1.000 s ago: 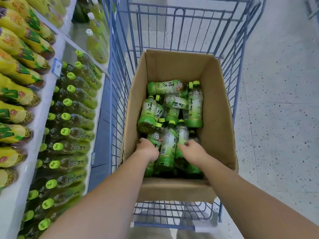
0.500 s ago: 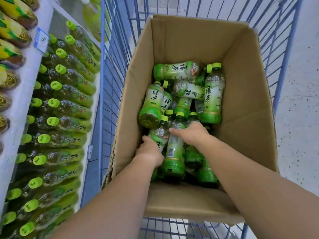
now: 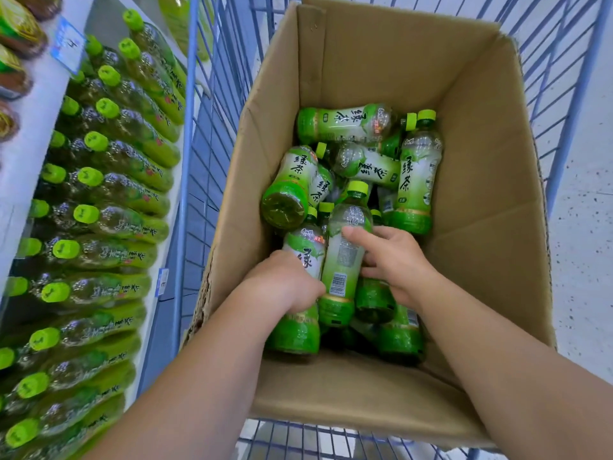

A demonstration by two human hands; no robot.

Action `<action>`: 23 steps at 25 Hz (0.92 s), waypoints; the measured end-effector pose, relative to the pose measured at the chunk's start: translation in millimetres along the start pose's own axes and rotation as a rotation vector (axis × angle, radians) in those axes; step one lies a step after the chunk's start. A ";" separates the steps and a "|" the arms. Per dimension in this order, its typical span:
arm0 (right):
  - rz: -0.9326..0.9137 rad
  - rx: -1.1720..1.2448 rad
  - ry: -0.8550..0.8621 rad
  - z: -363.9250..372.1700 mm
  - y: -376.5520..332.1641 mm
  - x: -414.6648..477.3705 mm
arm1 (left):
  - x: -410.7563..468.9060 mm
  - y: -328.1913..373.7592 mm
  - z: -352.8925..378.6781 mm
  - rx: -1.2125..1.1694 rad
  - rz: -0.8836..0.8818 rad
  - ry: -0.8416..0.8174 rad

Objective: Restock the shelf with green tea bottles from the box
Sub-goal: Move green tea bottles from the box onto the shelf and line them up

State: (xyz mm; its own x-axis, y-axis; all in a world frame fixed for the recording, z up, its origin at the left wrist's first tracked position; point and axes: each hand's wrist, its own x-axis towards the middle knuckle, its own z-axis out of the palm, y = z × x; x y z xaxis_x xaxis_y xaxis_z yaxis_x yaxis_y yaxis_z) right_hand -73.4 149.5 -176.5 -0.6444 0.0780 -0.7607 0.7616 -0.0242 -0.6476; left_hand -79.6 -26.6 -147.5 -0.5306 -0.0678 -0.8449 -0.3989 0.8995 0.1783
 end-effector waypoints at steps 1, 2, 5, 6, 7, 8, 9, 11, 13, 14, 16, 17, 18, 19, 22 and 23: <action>-0.001 0.053 -0.034 -1.6 -0.2 0.5 | -4.0 0.1 -1.7 -0.029 0.008 -0.002; 0.004 0.111 -0.045 -3.0 -2.0 1.3 | -7.9 -0.1 -3.6 -0.059 0.014 -0.009; 0.041 0.304 -0.050 -7.7 -9.1 2.9 | -20.2 -0.7 -8.6 -0.132 0.040 -0.040; 0.046 0.336 -0.059 -9.7 -10.1 2.7 | -24.5 -0.1 -9.2 -0.143 0.045 -0.047; 0.053 0.351 -0.067 -10.3 -11.4 2.9 | -28.2 0.0 -10.1 -0.151 0.048 -0.046; 0.069 0.362 -0.076 -10.8 -11.3 1.8 | -31.7 -0.6 -10.5 -0.150 0.050 -0.041; 0.088 0.376 -0.090 -11.1 -12.1 0.3 | -34.6 -1.6 -10.6 -0.143 0.053 -0.031; 0.115 0.394 -0.126 -12.9 -15.6 -2.7 | -39.5 -4.1 -10.2 -0.150 0.056 -0.002; 0.126 0.387 -0.138 -17.6 -19.3 -5.0 | -47.6 -4.7 -11.9 -0.181 0.048 0.034; 0.121 0.377 -0.140 -19.9 -21.4 -7.5 | -52.6 -4.1 -13.5 -0.193 0.048 0.055; 0.092 0.357 -0.185 -22.7 -25.6 -15.7 | -62.7 -2.7 -17.9 -0.224 0.063 0.093; 0.071 0.334 -0.218 -23.0 -27.3 -20.7 | -67.6 -2.2 -20.6 -0.242 0.073 0.114; 0.046 0.302 -0.242 -23.0 -28.6 -25.8 | -71.9 -2.6 -23.2 -0.257 0.085 0.141; 0.015 0.264 -0.247 -23.5 -29.8 -30.5 | -75.6 -3.2 -25.3 -0.269 0.100 0.175; -0.081 0.170 -0.204 -25.6 -36.2 -41.7 | -85.1 -4.6 -27.7 -0.309 0.130 0.276; -0.104 0.158 -0.198 -26.0 -39.5 -45.2 | -88.2 -5.2 -27.7 -0.336 0.128 0.301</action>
State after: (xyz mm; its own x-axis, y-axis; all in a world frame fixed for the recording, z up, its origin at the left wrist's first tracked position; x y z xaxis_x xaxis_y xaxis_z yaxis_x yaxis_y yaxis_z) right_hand -72.5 172.9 -115.4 -0.7315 -0.1078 -0.6732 0.6802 -0.1823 -0.7100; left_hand -51.5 -37.2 -60.0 -0.7647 -0.1324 -0.6307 -0.5101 0.7224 0.4668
